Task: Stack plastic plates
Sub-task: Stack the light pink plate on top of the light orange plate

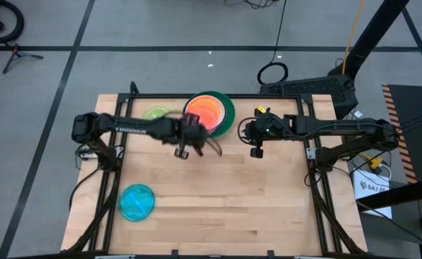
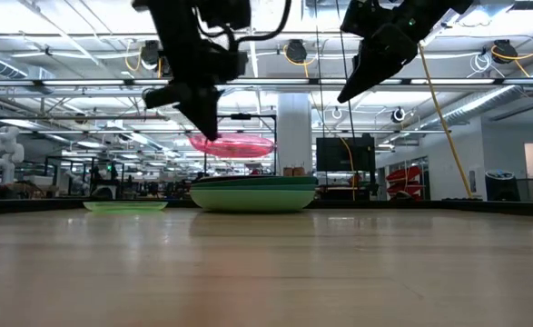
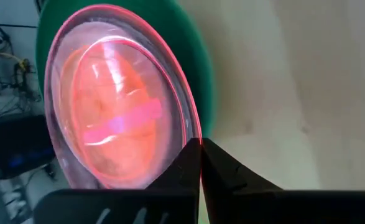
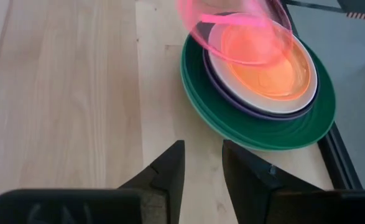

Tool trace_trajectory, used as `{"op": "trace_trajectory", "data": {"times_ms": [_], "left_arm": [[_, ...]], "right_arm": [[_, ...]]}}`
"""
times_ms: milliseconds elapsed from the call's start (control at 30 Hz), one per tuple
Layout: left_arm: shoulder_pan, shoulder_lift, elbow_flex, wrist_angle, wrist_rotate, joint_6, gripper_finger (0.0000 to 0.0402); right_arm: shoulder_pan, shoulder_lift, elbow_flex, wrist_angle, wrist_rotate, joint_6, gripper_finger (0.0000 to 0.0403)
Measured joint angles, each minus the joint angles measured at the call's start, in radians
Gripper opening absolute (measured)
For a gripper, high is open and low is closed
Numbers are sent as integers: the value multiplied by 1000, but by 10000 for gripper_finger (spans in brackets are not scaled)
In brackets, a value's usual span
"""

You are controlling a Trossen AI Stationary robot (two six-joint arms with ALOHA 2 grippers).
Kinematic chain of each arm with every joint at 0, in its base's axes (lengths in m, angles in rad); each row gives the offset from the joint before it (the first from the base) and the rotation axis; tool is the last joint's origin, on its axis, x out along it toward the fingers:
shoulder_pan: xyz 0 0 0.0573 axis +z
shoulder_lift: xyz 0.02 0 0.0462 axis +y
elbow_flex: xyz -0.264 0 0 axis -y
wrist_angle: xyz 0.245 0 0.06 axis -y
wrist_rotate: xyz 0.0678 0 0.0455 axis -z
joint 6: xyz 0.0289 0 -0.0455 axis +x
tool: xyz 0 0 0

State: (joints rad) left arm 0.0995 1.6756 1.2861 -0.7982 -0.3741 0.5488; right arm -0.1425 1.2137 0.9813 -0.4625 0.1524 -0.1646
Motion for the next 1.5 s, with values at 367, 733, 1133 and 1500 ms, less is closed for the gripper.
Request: {"op": "trace_trajectory", "data": {"times_ms": [367,733,1133,1500], "left_arm": [[225,0,0,125,260,14,5],[260,0,0,147,299,-43,17],[261,0,0,161,333,-42,61],[330,0,0,58,378,-55,62]], "right_arm": [[1,0,0,-3,0,29,100],[1,0,0,-2,0,41,100],[0,0,0,-2,0,41,100],[0,0,0,1,0,29,100]]}}
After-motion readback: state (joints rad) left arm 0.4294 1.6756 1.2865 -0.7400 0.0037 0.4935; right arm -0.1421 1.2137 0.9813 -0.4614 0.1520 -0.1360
